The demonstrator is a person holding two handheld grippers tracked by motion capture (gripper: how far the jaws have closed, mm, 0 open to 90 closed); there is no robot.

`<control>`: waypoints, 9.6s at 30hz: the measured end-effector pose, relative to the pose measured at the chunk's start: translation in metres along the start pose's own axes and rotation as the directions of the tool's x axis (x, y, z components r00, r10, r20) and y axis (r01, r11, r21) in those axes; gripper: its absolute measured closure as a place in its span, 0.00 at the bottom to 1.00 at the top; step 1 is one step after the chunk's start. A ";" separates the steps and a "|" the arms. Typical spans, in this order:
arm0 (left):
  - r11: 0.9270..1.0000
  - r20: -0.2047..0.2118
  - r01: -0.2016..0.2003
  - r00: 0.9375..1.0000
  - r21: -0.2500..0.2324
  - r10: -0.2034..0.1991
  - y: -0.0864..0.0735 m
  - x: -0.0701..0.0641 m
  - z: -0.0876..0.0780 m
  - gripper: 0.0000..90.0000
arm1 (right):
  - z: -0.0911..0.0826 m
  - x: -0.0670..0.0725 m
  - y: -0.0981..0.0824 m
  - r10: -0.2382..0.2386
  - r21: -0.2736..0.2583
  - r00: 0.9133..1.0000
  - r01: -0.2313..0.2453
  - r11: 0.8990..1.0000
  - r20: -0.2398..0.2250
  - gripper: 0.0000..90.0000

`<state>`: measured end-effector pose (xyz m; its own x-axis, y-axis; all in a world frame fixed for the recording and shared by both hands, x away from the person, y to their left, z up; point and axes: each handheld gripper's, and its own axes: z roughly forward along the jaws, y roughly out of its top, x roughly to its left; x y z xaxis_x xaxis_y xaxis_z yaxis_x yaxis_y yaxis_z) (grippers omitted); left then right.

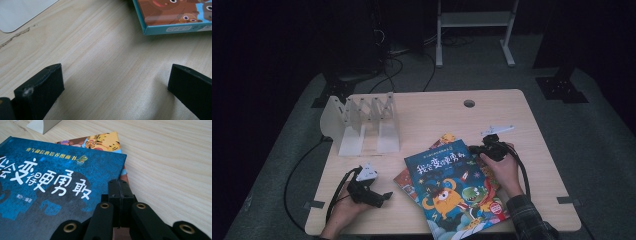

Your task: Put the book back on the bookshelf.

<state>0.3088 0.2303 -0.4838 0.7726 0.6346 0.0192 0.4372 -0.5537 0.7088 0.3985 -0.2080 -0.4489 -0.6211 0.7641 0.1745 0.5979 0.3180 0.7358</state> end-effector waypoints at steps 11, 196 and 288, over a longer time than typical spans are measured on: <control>1.000 0.000 0.003 1.000 -0.003 -0.003 0.000 0.000 0.000 0.00 | 0.005 0.005 0.001 -0.030 0.020 0.999 0.031 0.999 -0.026 0.99; 0.997 0.252 0.027 0.968 -0.074 -0.007 0.037 -0.019 -0.005 0.00 | -0.047 -0.013 -0.043 -0.057 -0.017 0.992 0.059 0.998 0.115 0.52; 0.952 0.357 0.300 0.884 0.066 -0.303 0.029 0.018 0.011 0.00 | -0.034 0.063 -0.048 -0.164 -0.009 0.977 0.164 0.986 -0.140 0.31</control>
<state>0.3402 0.2193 -0.4707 0.7143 0.5363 -0.4496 0.6782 -0.3720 0.6338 0.3132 -0.1937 -0.4513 -0.7752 0.6156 0.1415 0.4835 0.4342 0.7601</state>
